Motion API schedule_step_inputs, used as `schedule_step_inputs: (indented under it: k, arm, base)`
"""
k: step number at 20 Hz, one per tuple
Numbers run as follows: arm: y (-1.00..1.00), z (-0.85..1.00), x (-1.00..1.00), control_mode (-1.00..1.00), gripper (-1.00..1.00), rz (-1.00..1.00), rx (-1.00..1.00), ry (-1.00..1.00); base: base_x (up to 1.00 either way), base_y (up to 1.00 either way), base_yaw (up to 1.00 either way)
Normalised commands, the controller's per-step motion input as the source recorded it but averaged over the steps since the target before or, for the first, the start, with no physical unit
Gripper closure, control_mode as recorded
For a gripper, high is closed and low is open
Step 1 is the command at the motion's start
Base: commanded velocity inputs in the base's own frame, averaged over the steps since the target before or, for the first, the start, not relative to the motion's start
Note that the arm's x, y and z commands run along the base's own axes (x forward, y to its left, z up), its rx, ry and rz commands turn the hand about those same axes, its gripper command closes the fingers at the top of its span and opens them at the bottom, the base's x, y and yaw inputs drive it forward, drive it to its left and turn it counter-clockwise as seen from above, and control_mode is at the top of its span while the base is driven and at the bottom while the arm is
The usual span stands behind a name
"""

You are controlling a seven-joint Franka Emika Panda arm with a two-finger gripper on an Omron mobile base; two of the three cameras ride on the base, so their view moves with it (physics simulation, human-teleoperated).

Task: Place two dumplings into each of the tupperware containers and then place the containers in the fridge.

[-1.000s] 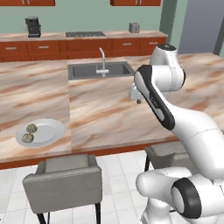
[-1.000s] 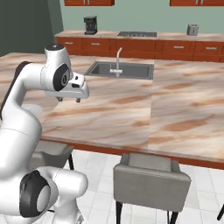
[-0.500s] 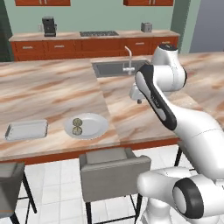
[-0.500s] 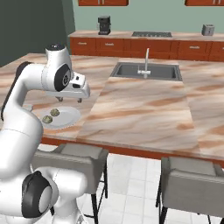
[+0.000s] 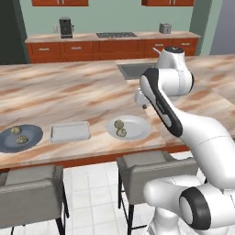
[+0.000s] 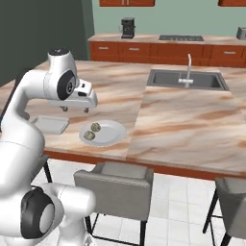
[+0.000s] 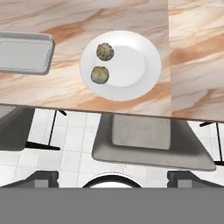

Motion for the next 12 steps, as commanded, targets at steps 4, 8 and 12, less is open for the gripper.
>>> schedule_step_inputs:
  k: [4,8,12]
  arm:
    - [0.0,0.0,0.0,1.0,-1.0,0.0,0.0,0.0]
    - [0.0,0.0,0.0,1.0,-1.0,0.0,0.0,0.0]
    - [0.0,0.0,0.0,1.0,-1.0,0.0,0.0,0.0]
  base:
    - [0.36,0.56,0.0]
    - [0.31,0.76,0.0]
    - [0.13,0.84,-0.02]
